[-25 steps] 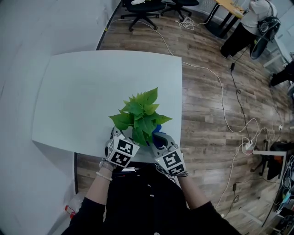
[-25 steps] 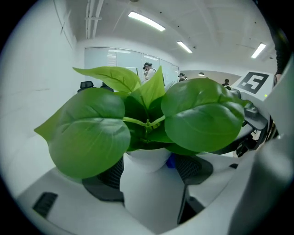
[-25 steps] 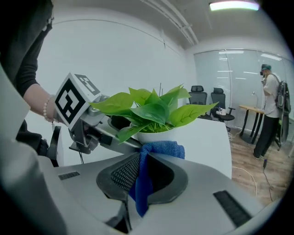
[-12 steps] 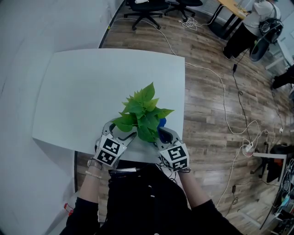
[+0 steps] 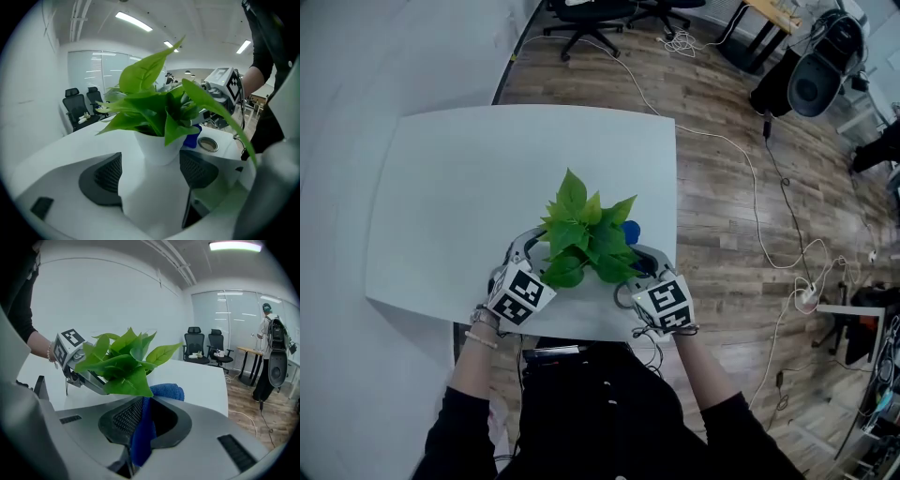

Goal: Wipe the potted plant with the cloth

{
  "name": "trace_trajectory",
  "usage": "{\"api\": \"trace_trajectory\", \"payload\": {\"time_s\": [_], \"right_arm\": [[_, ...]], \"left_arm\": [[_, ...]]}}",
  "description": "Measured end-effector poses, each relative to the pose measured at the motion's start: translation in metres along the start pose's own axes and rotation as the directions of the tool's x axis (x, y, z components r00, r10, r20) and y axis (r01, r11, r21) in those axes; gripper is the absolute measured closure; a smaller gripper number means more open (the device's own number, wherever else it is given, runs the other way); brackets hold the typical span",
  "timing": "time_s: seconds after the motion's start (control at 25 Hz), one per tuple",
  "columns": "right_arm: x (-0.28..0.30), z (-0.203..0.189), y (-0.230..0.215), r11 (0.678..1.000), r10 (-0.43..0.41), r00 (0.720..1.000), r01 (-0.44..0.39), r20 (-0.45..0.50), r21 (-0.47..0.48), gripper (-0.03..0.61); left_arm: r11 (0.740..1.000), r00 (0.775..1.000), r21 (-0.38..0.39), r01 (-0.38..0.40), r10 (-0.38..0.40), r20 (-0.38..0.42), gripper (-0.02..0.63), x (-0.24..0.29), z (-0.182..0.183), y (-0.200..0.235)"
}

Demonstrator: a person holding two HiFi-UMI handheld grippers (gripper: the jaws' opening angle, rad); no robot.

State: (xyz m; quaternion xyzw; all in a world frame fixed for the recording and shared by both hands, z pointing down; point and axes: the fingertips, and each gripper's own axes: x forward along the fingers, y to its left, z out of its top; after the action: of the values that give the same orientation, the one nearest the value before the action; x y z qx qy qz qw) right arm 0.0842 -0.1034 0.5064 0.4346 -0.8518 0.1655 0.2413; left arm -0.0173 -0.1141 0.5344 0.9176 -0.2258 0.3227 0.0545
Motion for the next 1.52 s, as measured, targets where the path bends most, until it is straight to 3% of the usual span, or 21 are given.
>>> {"api": "trace_trajectory", "payload": {"time_s": [0.32,0.64,0.92,1.08,1.28,1.4,1.52], "right_arm": [[0.005,-0.001,-0.005,0.997,0.046,0.999,-0.046,-0.007,-0.059,0.503],[0.006,-0.001,0.001,0.995,0.073,0.997,-0.073,-0.001,-0.075,0.503],[-0.007,0.007,0.012,0.968,0.203,0.979,-0.206,-0.034,-0.143,0.503],[-0.01,0.007,0.011,0.934,0.286,0.956,-0.293,-0.064,-0.206,0.503],[-0.001,0.016,-0.024,0.883,0.301,0.945,-0.326,-0.126,-0.338,0.503],[0.01,0.027,-0.034,0.83,0.348,0.925,-0.379,-0.152,-0.409,0.503],[0.026,0.043,-0.034,0.756,0.403,0.89,-0.455,-0.213,-0.471,0.503]], "left_arm": [[0.994,0.996,0.068,0.082,-0.083,0.01,0.227,0.019,0.009,-0.018],[0.987,0.998,0.149,0.058,-0.062,0.023,0.229,0.024,0.012,-0.022],[0.975,0.988,0.16,0.151,-0.153,-0.003,0.23,0.011,0.016,-0.024],[0.966,0.981,0.17,0.193,-0.194,-0.011,0.232,0.006,0.014,-0.025],[0.962,0.978,0.179,0.207,-0.208,-0.014,0.233,0.005,0.015,-0.023],[0.962,0.978,0.179,0.208,-0.209,-0.012,0.234,0.005,0.013,-0.028],[0.961,0.977,0.177,0.211,-0.212,-0.012,0.235,0.006,0.014,-0.027]]}}
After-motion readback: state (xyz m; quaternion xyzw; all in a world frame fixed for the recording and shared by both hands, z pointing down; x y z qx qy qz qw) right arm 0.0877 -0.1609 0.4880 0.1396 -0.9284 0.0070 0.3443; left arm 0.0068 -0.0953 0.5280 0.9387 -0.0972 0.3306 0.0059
